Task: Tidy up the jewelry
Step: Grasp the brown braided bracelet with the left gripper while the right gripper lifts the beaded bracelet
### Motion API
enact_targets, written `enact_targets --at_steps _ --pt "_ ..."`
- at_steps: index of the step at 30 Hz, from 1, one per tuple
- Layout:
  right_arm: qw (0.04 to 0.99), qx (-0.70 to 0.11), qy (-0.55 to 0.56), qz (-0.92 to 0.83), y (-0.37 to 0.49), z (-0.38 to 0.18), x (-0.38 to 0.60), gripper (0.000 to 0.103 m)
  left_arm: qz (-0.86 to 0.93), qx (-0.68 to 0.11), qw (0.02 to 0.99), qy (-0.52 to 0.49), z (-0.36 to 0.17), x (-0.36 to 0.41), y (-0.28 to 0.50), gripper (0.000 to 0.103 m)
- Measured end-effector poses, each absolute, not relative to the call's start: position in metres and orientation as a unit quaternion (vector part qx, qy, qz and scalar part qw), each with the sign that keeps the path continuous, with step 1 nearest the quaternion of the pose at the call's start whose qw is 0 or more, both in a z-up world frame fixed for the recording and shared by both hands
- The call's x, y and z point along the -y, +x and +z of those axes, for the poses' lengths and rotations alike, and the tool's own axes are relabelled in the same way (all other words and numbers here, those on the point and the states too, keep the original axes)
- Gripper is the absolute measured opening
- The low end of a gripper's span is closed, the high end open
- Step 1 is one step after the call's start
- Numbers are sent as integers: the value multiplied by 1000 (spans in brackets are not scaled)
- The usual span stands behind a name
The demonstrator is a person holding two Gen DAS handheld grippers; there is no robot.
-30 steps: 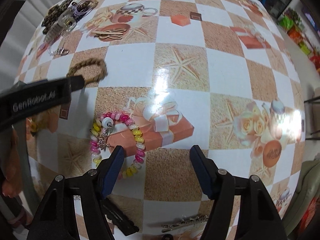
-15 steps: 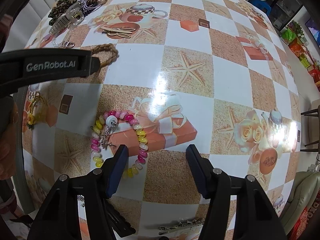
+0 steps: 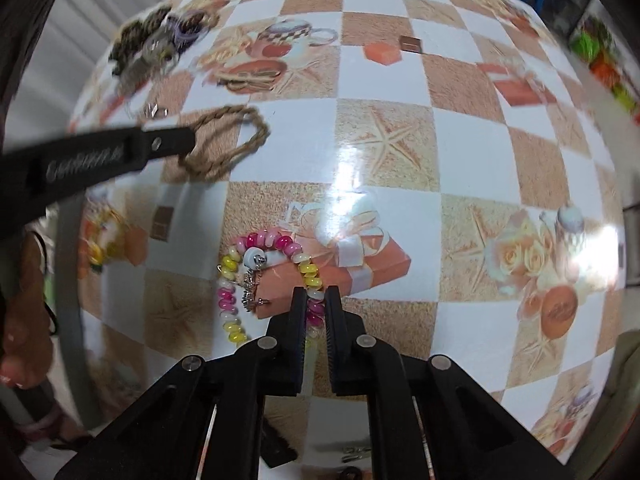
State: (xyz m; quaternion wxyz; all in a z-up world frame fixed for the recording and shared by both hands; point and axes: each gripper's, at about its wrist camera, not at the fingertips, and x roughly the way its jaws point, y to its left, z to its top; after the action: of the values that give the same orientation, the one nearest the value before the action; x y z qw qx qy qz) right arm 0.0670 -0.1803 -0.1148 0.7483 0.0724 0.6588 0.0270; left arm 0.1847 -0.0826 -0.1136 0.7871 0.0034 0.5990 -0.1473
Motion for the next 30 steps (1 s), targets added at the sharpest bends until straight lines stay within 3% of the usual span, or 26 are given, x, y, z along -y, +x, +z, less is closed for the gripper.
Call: enact_targets --at_steps 30 --pt "773 -625 100 25 56 -38 184 9 -135 -569 809 -50 -34 4 104 11"
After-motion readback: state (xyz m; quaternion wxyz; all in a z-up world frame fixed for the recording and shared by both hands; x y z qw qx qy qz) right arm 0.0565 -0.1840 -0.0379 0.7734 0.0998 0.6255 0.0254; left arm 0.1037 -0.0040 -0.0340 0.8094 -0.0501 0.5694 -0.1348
